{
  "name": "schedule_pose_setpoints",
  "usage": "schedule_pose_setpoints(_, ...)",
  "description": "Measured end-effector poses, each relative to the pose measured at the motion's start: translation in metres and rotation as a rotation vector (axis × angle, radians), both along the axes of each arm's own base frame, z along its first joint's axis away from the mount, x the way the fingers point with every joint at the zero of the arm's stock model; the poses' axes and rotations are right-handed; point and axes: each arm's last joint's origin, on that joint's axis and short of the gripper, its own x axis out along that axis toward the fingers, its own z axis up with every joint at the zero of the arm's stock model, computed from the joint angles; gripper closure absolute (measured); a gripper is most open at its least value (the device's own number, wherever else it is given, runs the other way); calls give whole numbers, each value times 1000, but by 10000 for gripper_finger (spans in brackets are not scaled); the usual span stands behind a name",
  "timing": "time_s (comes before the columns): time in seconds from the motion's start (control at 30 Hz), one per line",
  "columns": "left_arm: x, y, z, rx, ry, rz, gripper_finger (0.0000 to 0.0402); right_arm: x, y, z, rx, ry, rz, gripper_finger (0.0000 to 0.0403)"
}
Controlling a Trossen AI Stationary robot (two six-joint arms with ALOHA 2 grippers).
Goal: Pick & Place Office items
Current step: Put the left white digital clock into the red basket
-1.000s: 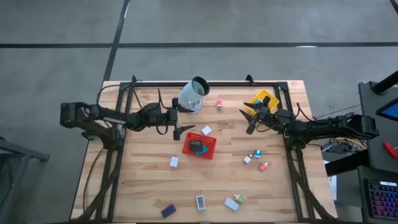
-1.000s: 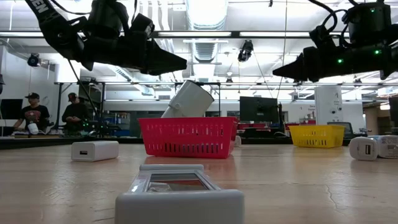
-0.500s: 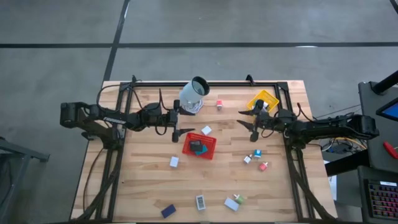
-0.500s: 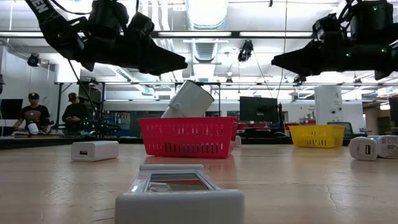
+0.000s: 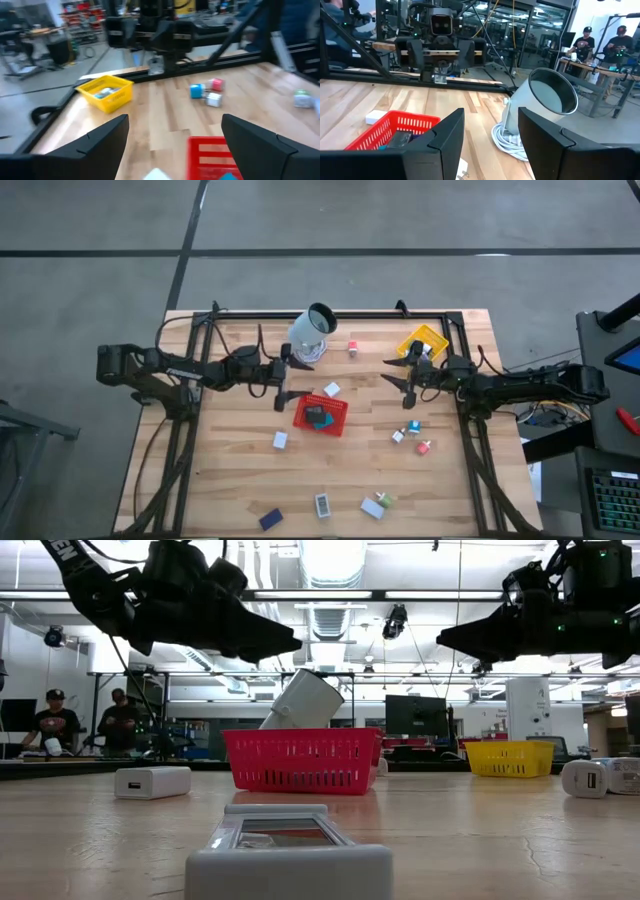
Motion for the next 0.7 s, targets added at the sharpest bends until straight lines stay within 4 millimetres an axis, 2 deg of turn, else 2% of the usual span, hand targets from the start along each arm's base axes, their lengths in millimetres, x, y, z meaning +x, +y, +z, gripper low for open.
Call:
schedule_pose_setpoints(0.27,8,-13,5,-18,49,-91,78,0,0,0,0,0,0,225)
schedule_pose_setpoints(0.57,20,-58,11,-12,182,-247,78,0,0,0,0,1,5,225)
schedule_pose_setpoints(0.7,20,-77,9,5,287,-247,78,0,0,-1,5,6,7,225)
